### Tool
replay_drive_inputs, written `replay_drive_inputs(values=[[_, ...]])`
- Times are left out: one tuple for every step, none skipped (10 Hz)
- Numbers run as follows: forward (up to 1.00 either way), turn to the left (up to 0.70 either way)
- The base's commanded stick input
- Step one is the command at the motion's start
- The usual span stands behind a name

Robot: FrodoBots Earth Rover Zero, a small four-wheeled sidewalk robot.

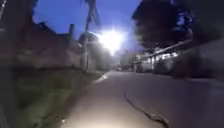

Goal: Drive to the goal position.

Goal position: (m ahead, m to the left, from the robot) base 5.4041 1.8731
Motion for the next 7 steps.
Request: replay_drive_inputs(values=[[0.70,-0.12],[0.70,0.00],[0.70,0.00],[0.70,0.00],[0.70,0.00],[0.70,0.00],[0.70,-0.04]])
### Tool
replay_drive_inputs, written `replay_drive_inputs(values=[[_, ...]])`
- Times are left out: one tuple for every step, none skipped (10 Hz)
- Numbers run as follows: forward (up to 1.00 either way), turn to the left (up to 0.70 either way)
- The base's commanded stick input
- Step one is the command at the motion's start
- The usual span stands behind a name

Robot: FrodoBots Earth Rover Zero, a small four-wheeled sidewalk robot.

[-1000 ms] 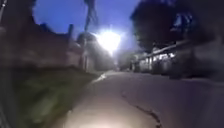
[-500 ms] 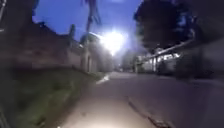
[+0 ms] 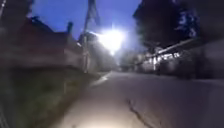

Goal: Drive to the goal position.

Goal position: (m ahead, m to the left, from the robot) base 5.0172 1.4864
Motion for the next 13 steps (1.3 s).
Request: replay_drive_inputs(values=[[0.70,-0.15],[0.70,-0.27],[0.70,-0.30],[0.70,-0.10],[0.70,0.00],[0.70,0.00],[0.70,0.00],[0.70,0.00],[0.70,0.00],[0.70,0.00],[0.70,0.00],[0.70,0.00],[0.70,0.00]])
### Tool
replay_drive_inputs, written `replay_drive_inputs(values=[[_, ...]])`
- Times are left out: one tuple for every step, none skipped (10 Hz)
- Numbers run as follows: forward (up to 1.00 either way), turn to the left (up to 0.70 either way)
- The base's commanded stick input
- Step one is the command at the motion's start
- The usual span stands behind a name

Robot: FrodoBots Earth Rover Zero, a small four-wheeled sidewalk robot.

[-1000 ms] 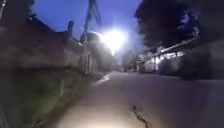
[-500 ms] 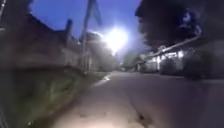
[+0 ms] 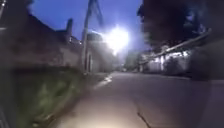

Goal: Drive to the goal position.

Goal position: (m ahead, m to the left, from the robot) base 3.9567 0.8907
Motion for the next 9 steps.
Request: replay_drive_inputs(values=[[0.70,0.00],[0.70,0.00],[0.70,0.00],[0.70,0.00],[0.70,0.00],[0.70,0.00],[0.70,-0.03],[0.70,-0.11],[0.70,-0.22]])
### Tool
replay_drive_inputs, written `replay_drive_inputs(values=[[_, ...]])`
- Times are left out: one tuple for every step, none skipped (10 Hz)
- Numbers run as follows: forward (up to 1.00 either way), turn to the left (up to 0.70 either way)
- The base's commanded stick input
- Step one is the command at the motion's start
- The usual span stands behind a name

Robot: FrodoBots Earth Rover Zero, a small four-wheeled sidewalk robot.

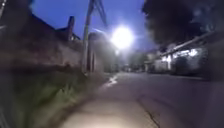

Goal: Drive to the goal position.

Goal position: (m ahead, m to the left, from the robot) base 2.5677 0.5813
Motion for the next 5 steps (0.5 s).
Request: replay_drive_inputs(values=[[0.70,-0.33],[0.70,-0.35],[0.70,-0.35],[0.70,-0.35],[0.70,-0.35]])
